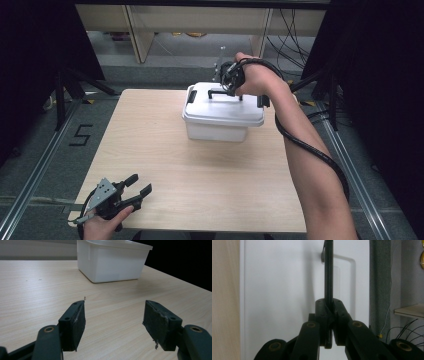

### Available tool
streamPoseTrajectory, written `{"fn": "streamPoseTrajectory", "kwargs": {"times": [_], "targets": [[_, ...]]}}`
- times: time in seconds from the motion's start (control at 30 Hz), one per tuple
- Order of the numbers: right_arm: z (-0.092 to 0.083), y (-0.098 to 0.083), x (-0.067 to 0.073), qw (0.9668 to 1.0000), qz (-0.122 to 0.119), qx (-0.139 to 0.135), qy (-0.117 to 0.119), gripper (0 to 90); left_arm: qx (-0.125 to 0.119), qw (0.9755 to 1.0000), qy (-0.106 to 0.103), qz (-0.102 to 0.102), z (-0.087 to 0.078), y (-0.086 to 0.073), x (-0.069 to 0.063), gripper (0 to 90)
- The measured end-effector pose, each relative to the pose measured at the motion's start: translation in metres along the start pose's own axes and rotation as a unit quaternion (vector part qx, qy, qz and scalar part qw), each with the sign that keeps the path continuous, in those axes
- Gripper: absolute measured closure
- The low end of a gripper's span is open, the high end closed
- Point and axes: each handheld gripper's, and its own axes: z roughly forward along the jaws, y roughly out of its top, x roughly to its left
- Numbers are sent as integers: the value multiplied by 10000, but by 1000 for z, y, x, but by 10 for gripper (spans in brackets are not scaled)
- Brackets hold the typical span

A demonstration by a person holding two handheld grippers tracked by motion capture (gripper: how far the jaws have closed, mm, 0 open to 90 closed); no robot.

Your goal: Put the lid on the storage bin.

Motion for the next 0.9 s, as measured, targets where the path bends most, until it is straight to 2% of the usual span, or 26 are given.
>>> {"fn": "streamPoseTrajectory", "kwargs": {"times": [0.2,0.23,0.3,0.47,0.6,0.63,0.67,0.9], "targets": [[7,3,-3,9999,7,-102,-32,850,-36,10000,-50,11,1,0,0,334],[9,3,-5,9998,-86,-161,-41,850,12,10000,-20,23,0,0,0,334],[11,4,-3,9998,92,-144,-61,850,9,10000,-29,30,0,0,0,333],[16,5,-6,9998,-35,-194,-96,850,-48,10000,-68,15,1,0,0,333],[22,6,-10,9992,-110,-341,-149,850,-29,10000,-51,9,1,0,0,333],[22,6,-10,9992,-110,-341,-149,850,-44,10000,-65,12,1,0,0,333],[24,7,-9,9993,-3,-328,-158,850,-50,10000,-70,17,1,0,0,333],[33,7,-13,9989,-69,-435,-153,849,-28,10000,-25,2,1,0,0,333]]}}
